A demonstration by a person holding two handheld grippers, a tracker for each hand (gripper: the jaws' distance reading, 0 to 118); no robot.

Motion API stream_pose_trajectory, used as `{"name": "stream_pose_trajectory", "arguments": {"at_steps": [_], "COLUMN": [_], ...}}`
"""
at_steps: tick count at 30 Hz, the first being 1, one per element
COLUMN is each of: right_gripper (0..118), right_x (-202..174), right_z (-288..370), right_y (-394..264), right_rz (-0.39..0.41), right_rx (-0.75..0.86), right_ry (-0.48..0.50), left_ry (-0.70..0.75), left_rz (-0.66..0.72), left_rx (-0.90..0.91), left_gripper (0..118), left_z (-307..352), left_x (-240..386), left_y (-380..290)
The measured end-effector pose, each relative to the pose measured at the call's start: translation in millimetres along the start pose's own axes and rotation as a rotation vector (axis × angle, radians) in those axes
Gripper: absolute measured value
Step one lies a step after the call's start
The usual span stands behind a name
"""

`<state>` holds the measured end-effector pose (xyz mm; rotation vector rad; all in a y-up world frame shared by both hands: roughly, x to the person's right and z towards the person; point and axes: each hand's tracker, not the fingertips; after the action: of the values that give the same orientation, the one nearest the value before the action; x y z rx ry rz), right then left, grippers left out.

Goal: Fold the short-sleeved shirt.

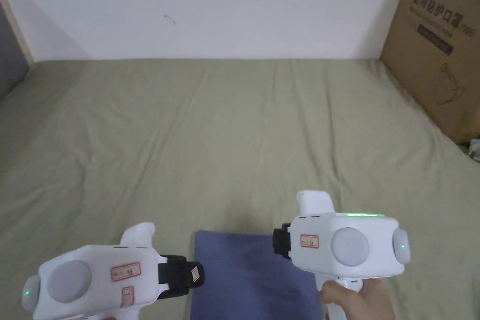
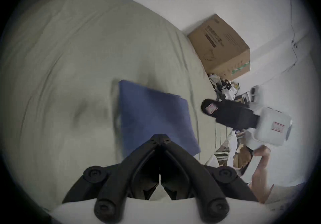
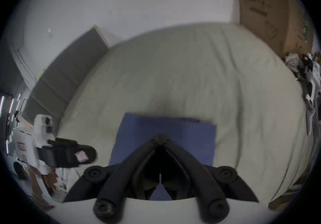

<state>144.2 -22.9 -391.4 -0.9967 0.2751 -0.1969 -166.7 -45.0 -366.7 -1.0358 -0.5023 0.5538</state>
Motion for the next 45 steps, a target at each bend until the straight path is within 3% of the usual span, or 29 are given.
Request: {"name": "stream_pose_trajectory", "arguments": {"at_steps": [3, 5, 11, 12, 13, 14, 15, 16, 24, 28, 29, 30, 31, 32, 33, 34, 35, 38, 41, 45], "right_gripper": [1, 1, 1, 1, 1, 1, 1, 1, 1, 1, 1, 1, 1, 1, 1, 1, 1, 1, 1, 1], "right_x": [-4.3, -3.3, -1.5, -1.0, -0.7, -0.4, 0.0, 0.2, -5.0, 2.6, 6.0, 8.1, 9.6, 11.2, 12.0, 10.4, 8.3, 1.5, -7.8, -21.9], "right_z": [-35.7, -52.0, -53.9, -54.2, -54.1, -53.9, -53.5, -53.1, -53.8, -54.3, -54.6, -54.8, -54.7, -53.1, -51.7, -50.3, -46.5, -34.9, -17.4, 7.2], "right_y": [-10.3, -17.9, -21.5, -20.1, -20.5, -21.4, -23.0, -23.4, -28.8, -27.7, -27.9, -27.8, -27.3, -27.8, -27.8, -27.8, -27.9, -25.4, -16.7, -4.8], "right_rz": [0.042, 0.010, -0.009, -0.008, -0.007, -0.008, -0.011, -0.013, 0.016, -0.012, -0.036, -0.048, -0.054, -0.060, -0.068, -0.074, -0.071, -0.053, -0.015, 0.012], "right_rx": [-0.150, -0.195, -0.181, -0.182, -0.181, -0.179, -0.174, -0.172, -0.139, -0.138, -0.136, -0.136, -0.137, -0.136, -0.130, -0.128, -0.113, -0.055, 0.051, 0.200], "right_ry": [-0.059, -0.073, -0.065, -0.064, -0.062, -0.061, -0.059, -0.058, -0.076, -0.054, -0.039, -0.032, -0.030, -0.026, -0.019, -0.020, -0.017, -0.028, -0.054, -0.093], "left_ry": [-0.012, -0.031, -0.172, -0.199, -0.203, -0.217, -0.227, -0.235, -0.377, -0.423, -0.422, -0.410, -0.388, -0.275, -0.280, -0.384, -0.362, -0.263, -0.252, -0.177], "left_rz": [0.034, 0.068, 0.131, 0.126, 0.142, 0.154, 0.185, 0.212, 0.400, 0.342, 0.304, 0.304, 0.294, 0.292, 0.314, 0.348, 0.350, 0.228, 0.242, 0.161], "left_rx": [0.013, 0.025, -0.014, -0.023, -0.011, -0.010, -0.036, -0.058, -0.095, -0.124, -0.142, -0.139, -0.144, -0.172, -0.210, -0.208, -0.205, -0.235, -0.238, -0.212], "left_gripper": [0, 0, 3, 11, 30, 68, 89, 99, 99, 95, 77, 46, 26, 25, 25, 25, 25, 25, 25, 25], "left_z": [9.3, 10.8, -6.4, -11.0, -16.2, -24.8, -32.4, -39.2, -103.9, -120.7, -121.5, -120.7, -121.5, -123.3, -128.0, -126.4, -122.6, -121.4, -111.7, -85.1], "left_x": [-22.3, -33.9, -57.7, -60.4, -63.7, -66.8, -68.0, -69.5, -81.5, -73.4, -72.7, -73.2, -75.3, -79.9, -86.6, -87.2, -88.2, -77.7, -63.6, -63.9], "left_y": [-7.7, -10.5, -9.5, -7.7, -6.5, -3.4, -2.2, -0.3, 14.9, 16.9, 18.3, 18.4, 19.0, 18.1, 15.0, 15.6, 19.9, 24.6, 34.8, 44.4]}}
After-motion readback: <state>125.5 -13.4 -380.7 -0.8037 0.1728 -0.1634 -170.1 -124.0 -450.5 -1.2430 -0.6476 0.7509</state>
